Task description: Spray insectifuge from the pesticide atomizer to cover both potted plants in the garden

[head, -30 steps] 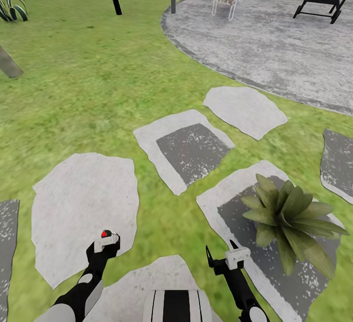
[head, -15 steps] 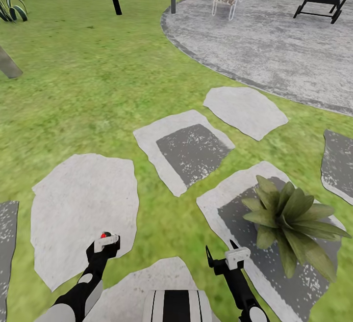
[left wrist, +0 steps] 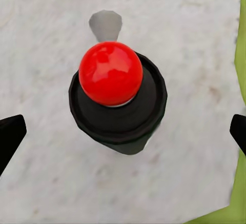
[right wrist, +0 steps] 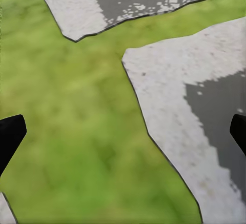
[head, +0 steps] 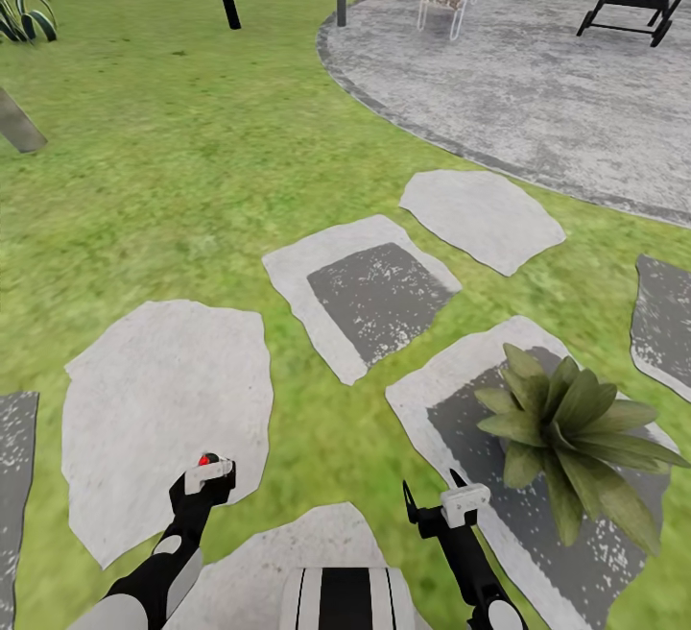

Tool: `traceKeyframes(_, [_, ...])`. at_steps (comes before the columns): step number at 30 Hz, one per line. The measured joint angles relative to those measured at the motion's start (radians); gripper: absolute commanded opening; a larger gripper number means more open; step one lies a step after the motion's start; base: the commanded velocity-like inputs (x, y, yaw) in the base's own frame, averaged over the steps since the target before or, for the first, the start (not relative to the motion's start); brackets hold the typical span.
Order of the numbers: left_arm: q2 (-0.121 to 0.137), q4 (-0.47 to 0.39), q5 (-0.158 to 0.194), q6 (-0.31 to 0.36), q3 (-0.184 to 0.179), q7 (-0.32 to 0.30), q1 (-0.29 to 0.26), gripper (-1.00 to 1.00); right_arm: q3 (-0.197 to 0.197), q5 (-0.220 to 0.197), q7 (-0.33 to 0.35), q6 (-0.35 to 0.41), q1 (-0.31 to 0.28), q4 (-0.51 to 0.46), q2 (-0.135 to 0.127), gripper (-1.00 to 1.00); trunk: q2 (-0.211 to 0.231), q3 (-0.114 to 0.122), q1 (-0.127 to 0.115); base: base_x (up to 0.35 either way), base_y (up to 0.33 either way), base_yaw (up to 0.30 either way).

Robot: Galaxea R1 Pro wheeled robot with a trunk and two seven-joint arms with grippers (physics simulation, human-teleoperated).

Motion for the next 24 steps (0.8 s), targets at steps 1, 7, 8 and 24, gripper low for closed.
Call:
traceKeyframes(1, [0.000,0.000,0.000,0.000,0.000,0.000,0.000,1.00,0.000,0.000,0.000,0.000,0.000,0.000,0.000,1.00,0.000,0.000,0.000,0.000,0.000,0.048])
traceKeyframes(7, [0.000,0.000,0.000,0.000,0.000,0.000,0.000,1.00,0.000,0.000,0.000,0.000,0.000,0.000,0.000,1.00,0.000,0.000,0.000,0.016,0.000,0.023])
traceKeyframes(8, [0.000,0.000,0.000,0.000,0.000,0.000,0.000,1.00,0.000,0.000,0.000,0.000,0.000,0.000,0.000,1.00,0.000,0.000,0.000,0.005,0.000,0.003])
traceKeyframes(24, [0.000,-0.002,0.000,0.000,0.001,0.000,0.000,1.00,0.000,0.000,0.000,0.000,0.000,0.001,0.000,1.00,0.000,0.000,0.000,0.027,0.000,0.000])
